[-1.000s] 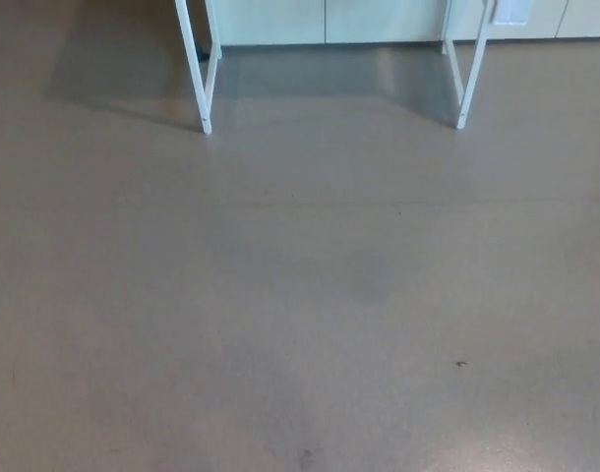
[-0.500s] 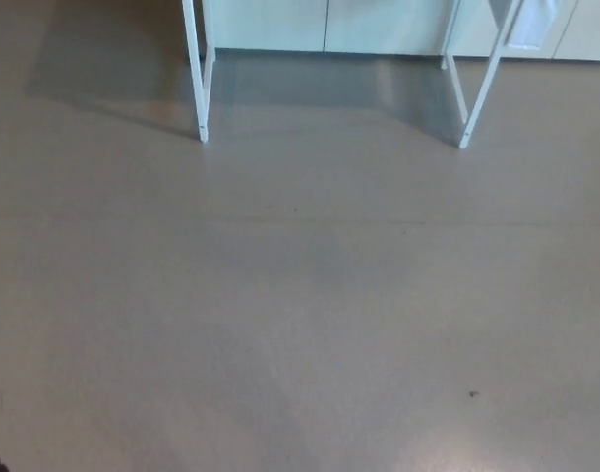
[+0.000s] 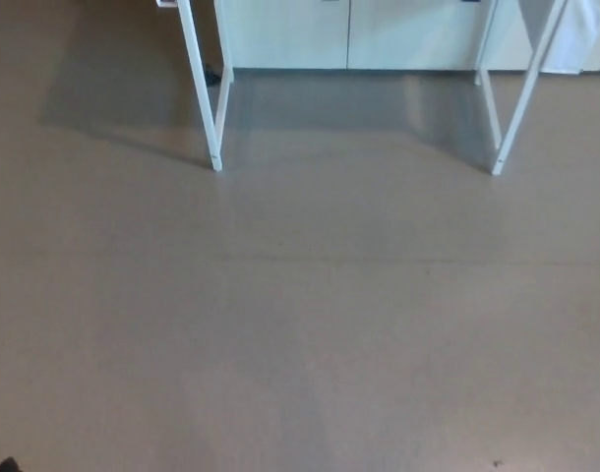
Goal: The robot walks towards a desk on which an air pump is kept in the middle. It lifts it up and holds it with its left hand and uses its right hand to compress it by pushing its handle inwards.
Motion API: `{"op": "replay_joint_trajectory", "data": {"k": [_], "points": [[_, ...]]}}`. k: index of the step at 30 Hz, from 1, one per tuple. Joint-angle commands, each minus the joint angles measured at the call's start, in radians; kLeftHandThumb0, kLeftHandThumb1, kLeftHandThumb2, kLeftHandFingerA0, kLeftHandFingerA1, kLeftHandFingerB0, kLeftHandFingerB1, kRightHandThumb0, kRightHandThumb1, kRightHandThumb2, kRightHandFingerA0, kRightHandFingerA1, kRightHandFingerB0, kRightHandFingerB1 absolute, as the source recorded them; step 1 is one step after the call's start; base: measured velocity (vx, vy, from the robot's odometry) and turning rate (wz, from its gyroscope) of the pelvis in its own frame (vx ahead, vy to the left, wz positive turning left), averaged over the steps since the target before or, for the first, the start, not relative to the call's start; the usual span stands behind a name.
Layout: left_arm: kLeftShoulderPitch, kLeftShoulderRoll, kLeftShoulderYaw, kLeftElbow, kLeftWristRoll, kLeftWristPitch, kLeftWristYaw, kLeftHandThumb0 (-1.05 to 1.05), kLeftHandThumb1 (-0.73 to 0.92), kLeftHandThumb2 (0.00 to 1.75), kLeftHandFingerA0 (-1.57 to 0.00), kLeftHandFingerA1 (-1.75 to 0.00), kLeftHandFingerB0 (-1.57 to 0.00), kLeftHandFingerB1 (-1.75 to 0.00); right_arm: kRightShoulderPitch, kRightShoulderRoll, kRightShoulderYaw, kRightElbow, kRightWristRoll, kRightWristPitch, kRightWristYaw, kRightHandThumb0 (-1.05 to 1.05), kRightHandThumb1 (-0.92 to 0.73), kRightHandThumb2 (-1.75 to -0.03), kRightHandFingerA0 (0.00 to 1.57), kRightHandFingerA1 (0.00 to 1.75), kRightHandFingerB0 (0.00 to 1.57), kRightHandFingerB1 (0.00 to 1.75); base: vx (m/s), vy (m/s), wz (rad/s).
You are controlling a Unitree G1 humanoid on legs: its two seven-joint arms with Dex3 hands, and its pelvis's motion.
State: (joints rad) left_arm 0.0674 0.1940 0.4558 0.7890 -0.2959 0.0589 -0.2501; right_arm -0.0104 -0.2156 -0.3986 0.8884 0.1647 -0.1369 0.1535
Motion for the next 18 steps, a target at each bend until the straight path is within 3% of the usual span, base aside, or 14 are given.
{"op": "replay_joint_trajectory", "data": {"k": [1, 11, 18], "points": [[0.002, 0.020, -0.012, 0.001, 0.008, -0.014, 0.007, -0.14, 0.76, 0.62, -0.40, -0.41, -0.32, -0.33, -0.008, -0.011, 0.014, 0.009, -0.001, -0.016, -0.010, -0.30, -0.69, -0.60, 0.62, 0.45, 0.47, 0.39, 0.31, -0.029, -0.09], [0.040, 0.018, -0.018, 0.009, 0.012, -0.034, 0.013, -0.14, 0.74, 0.61, -0.44, -0.42, -0.35, -0.34, 0.002, -0.017, 0.023, 0.045, 0.000, -0.032, -0.009, -0.28, -0.69, -0.60, 0.62, 0.45, 0.47, 0.39, 0.41, 0.147, -0.20], [0.147, 0.011, -0.036, 0.038, 0.019, -0.098, -0.037, -0.13, 0.77, 0.62, -0.39, -0.41, -0.33, -0.34, 0.094, -0.027, 0.044, 0.040, -0.009, -0.053, 0.015, -0.28, -0.73, -0.61, 0.59, 0.45, 0.45, 0.39, 0.41, 0.138, 0.08]]}}
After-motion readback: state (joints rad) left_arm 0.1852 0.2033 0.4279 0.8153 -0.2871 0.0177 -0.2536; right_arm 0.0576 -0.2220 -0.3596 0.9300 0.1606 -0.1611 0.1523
